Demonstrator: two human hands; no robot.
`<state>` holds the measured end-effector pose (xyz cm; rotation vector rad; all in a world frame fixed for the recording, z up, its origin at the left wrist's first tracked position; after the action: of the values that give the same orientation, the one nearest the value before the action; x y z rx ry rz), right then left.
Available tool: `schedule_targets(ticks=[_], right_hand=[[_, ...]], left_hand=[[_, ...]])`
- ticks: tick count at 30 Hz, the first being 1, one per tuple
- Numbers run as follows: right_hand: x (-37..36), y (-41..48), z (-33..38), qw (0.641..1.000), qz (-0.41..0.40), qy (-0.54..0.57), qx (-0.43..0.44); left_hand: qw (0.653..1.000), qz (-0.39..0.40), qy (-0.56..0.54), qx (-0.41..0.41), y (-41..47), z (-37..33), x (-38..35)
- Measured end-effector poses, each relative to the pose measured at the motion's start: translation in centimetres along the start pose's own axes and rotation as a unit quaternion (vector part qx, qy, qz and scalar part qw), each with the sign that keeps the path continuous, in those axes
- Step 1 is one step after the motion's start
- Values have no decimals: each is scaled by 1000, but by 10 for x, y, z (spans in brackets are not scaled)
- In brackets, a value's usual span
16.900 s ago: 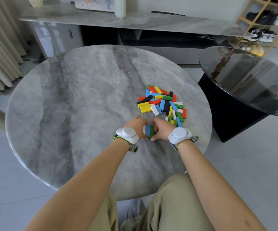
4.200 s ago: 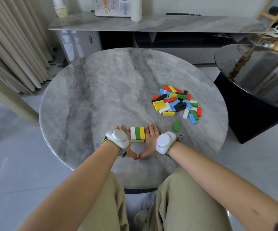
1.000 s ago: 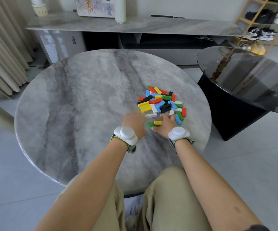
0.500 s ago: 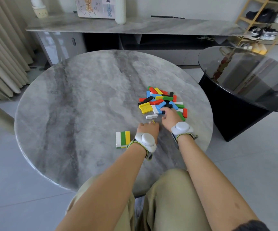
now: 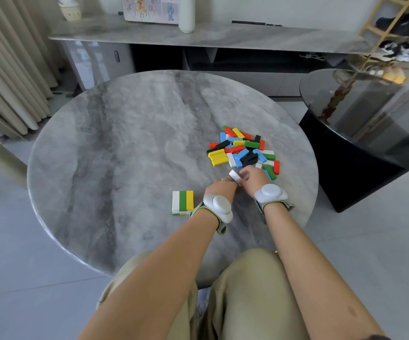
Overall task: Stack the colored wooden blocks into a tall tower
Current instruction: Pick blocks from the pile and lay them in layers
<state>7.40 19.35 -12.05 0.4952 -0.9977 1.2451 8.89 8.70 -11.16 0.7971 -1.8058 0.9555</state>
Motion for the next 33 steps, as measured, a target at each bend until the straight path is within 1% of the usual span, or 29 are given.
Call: schedule_targets(ticks=[2, 5, 8, 15, 18, 22, 27, 33], right_hand=[[3, -5, -3, 1000, -2, -1, -17], [3, -7, -2, 998, 11, -39, -39], [1, -8, -2, 997, 32, -59, -49], [-6, -13, 5, 995, 92, -35, -33], [-10, -14, 7, 992, 118, -35, -35], [-8, -16, 11, 990, 127, -49, -33], [-8, -18, 13, 986, 149, -76, -25], [-11, -21, 11, 979, 179, -86, -41]], left_hand=[[1000, 7, 0, -3, 1, 1, 1], [1000, 23, -11, 0, 2, 6, 1], [1000, 2, -29, 11, 2, 9, 2], [997, -37, -54, 44, 5, 16, 1], [994, -29, -91, 53, 6, 18, 0], [992, -30, -111, 59, 6, 20, 0], [992, -21, -107, 62, 6, 21, 1], [992, -20, -107, 64, 3, 21, 2]])
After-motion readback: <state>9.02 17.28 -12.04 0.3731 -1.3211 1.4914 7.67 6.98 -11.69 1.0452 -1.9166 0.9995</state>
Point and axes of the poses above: each hand's wrist, its own y-axis towards the middle knuckle, its own x-axis out of the back of the hand, z = x × y, the point moved 7 cm from there along y, towards the middle knuckle, and after that the axes turned 2 degrees about -y, right-handed, at the moved point
